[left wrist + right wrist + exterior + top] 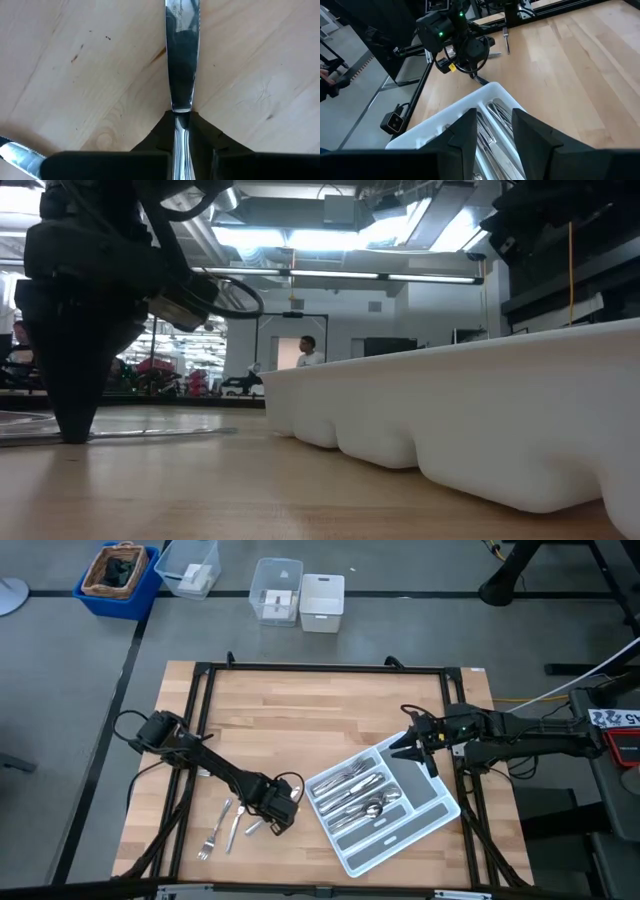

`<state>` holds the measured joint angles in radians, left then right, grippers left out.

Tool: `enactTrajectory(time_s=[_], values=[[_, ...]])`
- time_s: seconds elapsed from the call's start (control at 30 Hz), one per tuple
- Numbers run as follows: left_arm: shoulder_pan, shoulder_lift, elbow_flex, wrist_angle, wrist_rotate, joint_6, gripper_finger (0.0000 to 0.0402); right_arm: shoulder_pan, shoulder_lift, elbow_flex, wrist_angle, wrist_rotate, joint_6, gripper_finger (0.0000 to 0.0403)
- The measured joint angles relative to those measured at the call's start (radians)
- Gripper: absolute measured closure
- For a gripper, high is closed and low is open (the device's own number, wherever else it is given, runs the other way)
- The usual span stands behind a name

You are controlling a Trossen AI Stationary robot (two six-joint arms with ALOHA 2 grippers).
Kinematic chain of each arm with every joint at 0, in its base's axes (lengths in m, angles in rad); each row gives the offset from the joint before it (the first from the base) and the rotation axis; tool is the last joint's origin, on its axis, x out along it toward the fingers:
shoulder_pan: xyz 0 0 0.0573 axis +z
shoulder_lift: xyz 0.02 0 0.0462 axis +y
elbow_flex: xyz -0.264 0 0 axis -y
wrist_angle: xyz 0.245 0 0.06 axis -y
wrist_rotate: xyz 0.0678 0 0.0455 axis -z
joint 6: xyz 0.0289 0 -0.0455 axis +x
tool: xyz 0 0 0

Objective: Sort silverware
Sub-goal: Put the silver table knife into the silverware tray

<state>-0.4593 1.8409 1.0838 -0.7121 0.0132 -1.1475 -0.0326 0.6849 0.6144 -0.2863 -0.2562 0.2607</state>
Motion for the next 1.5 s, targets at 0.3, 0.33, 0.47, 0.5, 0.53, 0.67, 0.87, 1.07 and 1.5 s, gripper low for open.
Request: enactTrajectory(time_s=[0.3,0.33,0.47,0.5,0.53,0.67,0.87,1.07,1.5], values=[[-0.001,-0.033,-0.002,0.003,0.000,0.003,0.0388,0.000,0.000,0.000,-0.003,0.000,-0.004,0.0278],[-0.001,-0.033,-0.001,0.004,-0.002,0.004,0.0388,0.000,0.000,0.000,-0.003,0.000,-0.004,0.0278],[-0.001,-0.034,-0.001,0.005,-0.005,0.009,0.0387,0.000,0.000,0.000,-0.004,0.000,-0.005,0.0278],[-0.001,-0.034,-0.001,0.006,-0.006,0.014,0.0387,0.000,0.000,0.000,-0.006,0.000,-0.004,0.0278],[-0.001,-0.034,-0.001,0.007,-0.007,0.019,0.0387,0.000,0.000,0.000,-0.008,0.000,-0.005,0.0278],[-0.001,-0.034,0.000,0.028,-0.007,0.023,0.0386,0.000,0.000,0.000,-0.009,0.000,-0.005,0.0278],[-0.007,-0.034,0.001,0.047,-0.010,0.032,0.0349,0.000,0.000,0.000,-0.008,-0.024,-0.004,0.0278],[-0.021,-0.034,0.001,0.061,-0.010,0.032,0.0275,0.000,0.007,0.000,0.008,-0.026,-0.004,0.0278],[-0.048,0.009,0.008,0.072,-0.093,0.134,0.0246,0.000,0.154,-0.001,0.261,-0.068,0.026,0.0278]])
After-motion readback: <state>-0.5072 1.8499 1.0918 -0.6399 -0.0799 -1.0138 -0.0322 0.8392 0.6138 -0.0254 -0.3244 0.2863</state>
